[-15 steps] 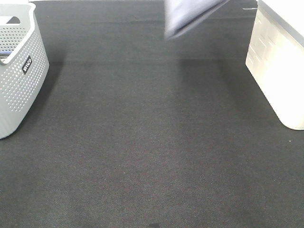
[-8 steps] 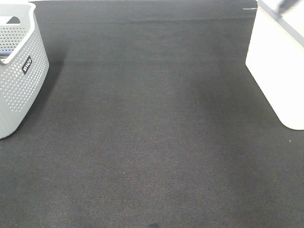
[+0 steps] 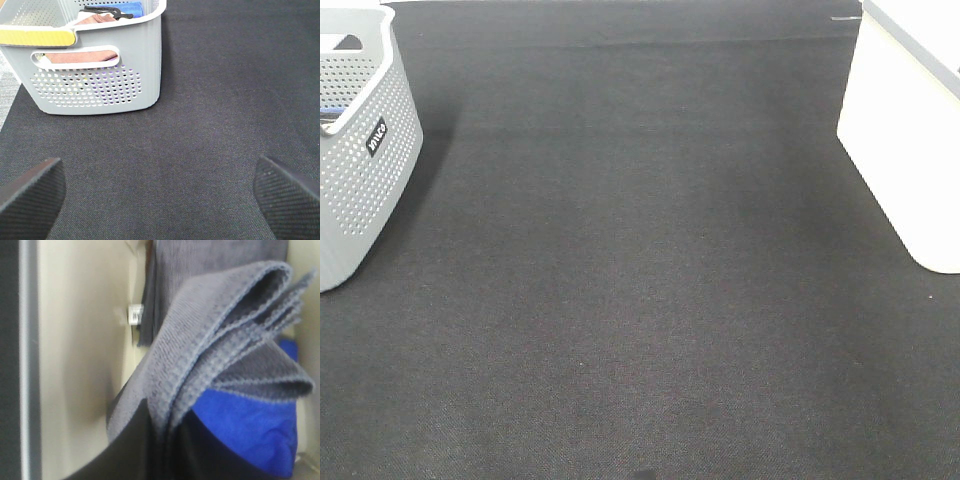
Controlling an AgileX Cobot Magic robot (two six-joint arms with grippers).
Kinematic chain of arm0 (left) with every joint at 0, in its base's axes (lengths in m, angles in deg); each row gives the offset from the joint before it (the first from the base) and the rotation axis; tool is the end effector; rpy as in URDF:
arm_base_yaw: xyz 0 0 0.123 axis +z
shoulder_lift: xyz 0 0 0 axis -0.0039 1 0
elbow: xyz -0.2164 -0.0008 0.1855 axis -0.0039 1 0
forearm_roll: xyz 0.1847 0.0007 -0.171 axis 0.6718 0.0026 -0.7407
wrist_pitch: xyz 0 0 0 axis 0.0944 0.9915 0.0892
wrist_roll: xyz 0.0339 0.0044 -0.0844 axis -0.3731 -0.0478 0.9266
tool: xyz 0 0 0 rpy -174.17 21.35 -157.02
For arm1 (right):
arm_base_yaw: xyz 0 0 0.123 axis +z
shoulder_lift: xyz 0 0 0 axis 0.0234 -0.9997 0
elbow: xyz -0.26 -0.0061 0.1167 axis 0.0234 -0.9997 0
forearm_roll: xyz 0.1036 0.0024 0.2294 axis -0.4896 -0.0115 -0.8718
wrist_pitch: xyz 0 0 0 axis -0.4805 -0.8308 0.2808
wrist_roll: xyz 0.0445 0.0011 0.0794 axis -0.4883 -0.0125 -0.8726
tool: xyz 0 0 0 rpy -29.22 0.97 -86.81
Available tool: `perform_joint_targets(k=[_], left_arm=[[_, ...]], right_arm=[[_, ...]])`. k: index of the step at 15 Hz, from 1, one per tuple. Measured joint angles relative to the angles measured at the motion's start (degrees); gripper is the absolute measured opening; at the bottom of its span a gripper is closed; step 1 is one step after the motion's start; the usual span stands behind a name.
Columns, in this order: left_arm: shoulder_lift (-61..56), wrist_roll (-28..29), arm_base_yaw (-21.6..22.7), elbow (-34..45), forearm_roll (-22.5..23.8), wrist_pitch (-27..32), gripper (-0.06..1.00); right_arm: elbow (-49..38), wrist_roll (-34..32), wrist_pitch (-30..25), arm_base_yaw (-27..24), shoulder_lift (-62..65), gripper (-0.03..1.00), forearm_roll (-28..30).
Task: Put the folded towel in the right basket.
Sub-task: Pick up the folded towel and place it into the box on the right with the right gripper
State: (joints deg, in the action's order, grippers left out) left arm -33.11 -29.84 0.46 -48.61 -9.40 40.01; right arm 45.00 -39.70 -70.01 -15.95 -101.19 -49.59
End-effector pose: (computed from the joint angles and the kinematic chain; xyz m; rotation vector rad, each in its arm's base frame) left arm -0.0053 -0.0025 0.2776 0.0167 2.0331 -0.0124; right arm 0.4417 -0.0929 0.3170 0.0793 2.6584 0.1960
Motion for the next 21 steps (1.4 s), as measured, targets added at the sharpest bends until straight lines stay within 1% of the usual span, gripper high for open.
perform_joint_targets(k=[1, 2, 4, 5, 6, 7, 8, 9, 11, 13, 14, 17, 20, 21], left_arm=[[0.0, 0.0, 0.0, 0.0, 0.0, 0.0, 0.97], [0.0, 0.0, 0.0, 0.0, 0.0, 0.0, 0.97], [0.0, 0.0, 0.0, 0.0, 0.0, 0.0, 0.97], [0.0, 0.0, 0.0, 0.0, 0.0, 0.0, 0.97], [0.0, 0.0, 0.0, 0.0, 0.0, 0.0, 0.97], [0.0, 0.0, 0.0, 0.0, 0.0, 0.0, 0.97], [0.0, 0.0, 0.0, 0.0, 0.0, 0.0, 0.97], [0.0, 0.0, 0.0, 0.0, 0.0, 0.0, 0.97], [0.0, 0.0, 0.0, 0.0, 0.0, 0.0, 0.97], [0.0, 0.0, 0.0, 0.0, 0.0, 0.0, 0.97], [0.0, 0.0, 0.0, 0.0, 0.0, 0.0, 0.97], [0.0, 0.0, 0.0, 0.0, 0.0, 0.0, 0.97], [0.0, 0.0, 0.0, 0.0, 0.0, 0.0, 0.97], [0.0, 0.0, 0.0, 0.0, 0.0, 0.0, 0.97]], right_arm=[[-0.4, -0.63, 0.06, 0.0, -0.34, 0.21, 0.8], [-0.4, -1.66, 0.23, 0.0, -0.34, 0.35, 1.55], [-0.4, -2.92, 0.29, 0.0, -0.34, 0.59, 1.55], [-0.4, -2.86, 0.23, 0.17, -0.29, 0.65, -0.46], [-0.4, -2.64, 0.17, 1.15, 0.34, 0.68, -2.46], [-0.4, -2.35, 0.17, 3.21, 1.2, 0.69, -3.09], [-0.4, -2.35, 0.17, 3.21, 1.2, 0.69, -3.09], [-0.4, -2.12, 0.17, 5.44, 2.64, 0.7, -2.98], [-0.57, -2.69, 0.11, 10.83, 6.3, 0.7, -0.97], [-2.81, -3.32, 0.11, 13.06, 10.26, 0.7, 1.26], [-5.27, -4.07, 0.11, 13.41, 12.89, 0.7, 1.78], [-16.44, -5.39, 0.11, 13.41, 22.75, 0.7, 3.55], [-31.28, -5.84, 0.11, 13.41, 33.86, 0.7, 4.24], [-38.56, -5.84, 0.11, 13.41, 39.88, 0.7, 4.41]])
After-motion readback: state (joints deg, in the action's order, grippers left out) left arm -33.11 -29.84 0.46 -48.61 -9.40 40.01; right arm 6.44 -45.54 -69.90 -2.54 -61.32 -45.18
